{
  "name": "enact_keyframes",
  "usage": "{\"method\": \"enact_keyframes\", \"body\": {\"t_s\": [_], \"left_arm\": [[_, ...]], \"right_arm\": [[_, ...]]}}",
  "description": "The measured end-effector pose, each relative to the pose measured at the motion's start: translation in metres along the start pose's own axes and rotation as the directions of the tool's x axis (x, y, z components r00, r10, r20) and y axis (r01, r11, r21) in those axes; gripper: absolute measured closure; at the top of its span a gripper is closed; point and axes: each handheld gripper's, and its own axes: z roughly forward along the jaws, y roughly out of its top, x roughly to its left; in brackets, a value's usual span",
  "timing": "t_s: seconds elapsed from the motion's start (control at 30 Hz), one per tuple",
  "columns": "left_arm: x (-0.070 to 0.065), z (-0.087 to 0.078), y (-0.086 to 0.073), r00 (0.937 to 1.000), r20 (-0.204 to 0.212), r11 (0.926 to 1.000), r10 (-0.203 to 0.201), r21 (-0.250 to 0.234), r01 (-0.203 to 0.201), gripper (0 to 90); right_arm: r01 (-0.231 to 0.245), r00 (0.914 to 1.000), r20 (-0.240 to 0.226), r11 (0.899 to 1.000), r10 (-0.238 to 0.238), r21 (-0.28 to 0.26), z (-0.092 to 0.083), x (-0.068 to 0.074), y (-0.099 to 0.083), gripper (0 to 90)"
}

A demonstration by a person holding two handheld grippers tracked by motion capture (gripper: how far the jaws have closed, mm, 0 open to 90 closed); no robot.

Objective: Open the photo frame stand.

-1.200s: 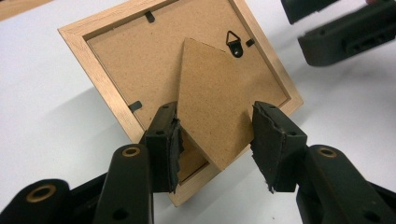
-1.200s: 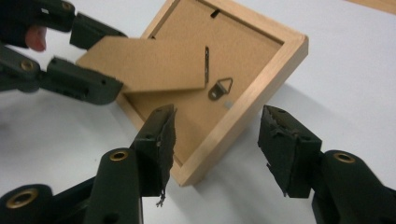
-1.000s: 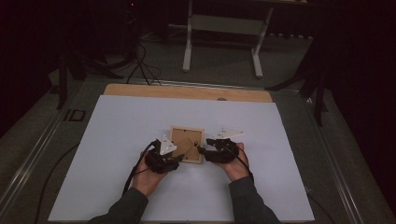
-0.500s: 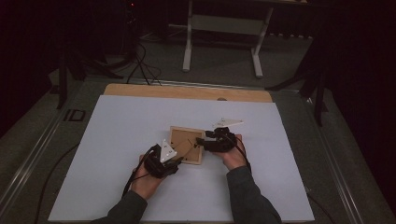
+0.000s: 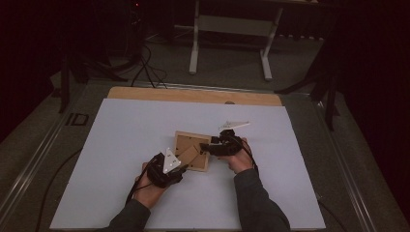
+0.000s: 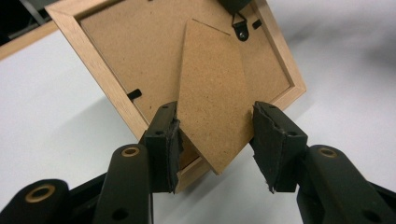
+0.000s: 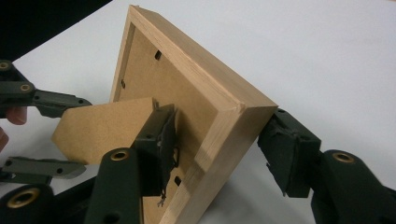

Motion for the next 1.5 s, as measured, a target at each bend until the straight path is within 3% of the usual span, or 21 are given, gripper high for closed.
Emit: {"method": "enact_keyframes", "body": {"t_s": [0.2, 0.27, 0.4, 0.57, 0.7, 0.77, 0.83, 0.93, 1.03, 1.2, 1.5], "left_arm": [[0.003, 0.0, 0.0, 0.9994, 0.024, 0.9995, -0.025, 0.021, 0.025, 52.9], [0.007, 0.003, 0.0, 0.9945, 0.068, 0.9953, -0.079, 0.06, 0.075, 50.8], [0.012, 0.003, -0.001, 0.9878, 0.099, 0.9906, -0.12, 0.077, 0.113, 50.5], [0.018, 0.001, 0.0, 0.9675, 0.163, 0.9803, -0.193, 0.072, 0.184, 50.7], [0.023, 0.001, 0.0, 0.9426, 0.22, 0.9675, -0.251, 0.087, 0.238, 53.7], [0.024, 0.001, 0.001, 0.9341, 0.23, 0.9616, -0.273, 0.097, 0.257, 55.6], [0.025, 0.001, 0.002, 0.9298, 0.237, 0.959, -0.282, 0.101, 0.265, 57.1], [0.027, -0.001, 0.004, 0.9275, 0.244, 0.9586, -0.283, 0.101, 0.266, 59.4], [0.029, -0.001, 0.006, 0.9211, 0.258, 0.9561, -0.292, 0.106, 0.273, 63.5], [0.029, -0.001, 0.007, 0.9261, 0.251, 0.9579, -0.282, 0.128, 0.257, 70.6], [0.028, -0.001, 0.007, 0.9284, 0.244, 0.9574, -0.28, 0.143, 0.251, 74.0]], "right_arm": [[0.02, 0.9997, 0.011, 1.0, -0.02, 0.002, -0.001, 0.003, 0.0, 46.7], [0.028, 0.9995, 0.017, 1.0, -0.028, 0.001, -0.002, 0.004, 0.0, 46.7], [0.037, 0.9991, 0.02, 0.999, -0.037, 0.003, -0.003, 0.005, 0.0, 47.0], [0.046, 0.9987, 0.024, 0.999, -0.046, 0.006, -0.004, 0.008, 0.001, 47.7], [0.059, 0.9979, 0.026, 0.998, -0.059, 0.004, -0.006, 0.01, 0.001, 48.5], [0.069, 0.9972, 0.027, 0.998, -0.069, 0.003, -0.007, 0.011, 0.001, 49.0], [0.077, 0.9966, 0.03, 0.997, -0.077, 0.002, -0.007, 0.012, 0.002, 49.3], [0.104, 0.9936, 0.044, 0.995, -0.104, 0.002, -0.009, 0.016, 0.002, 49.9], [0.128, 0.9904, 0.053, 0.992, -0.128, -0.003, -0.01, 0.02, 0.003, 51.2], [0.147, 0.9872, 0.063, 0.989, -0.146, -0.007, -0.012, 0.023, 0.003, 51.8], [0.17, 0.983, 0.073, 0.985, -0.169, -0.012, -0.016, 0.028, 0.002, 52.8]]}}
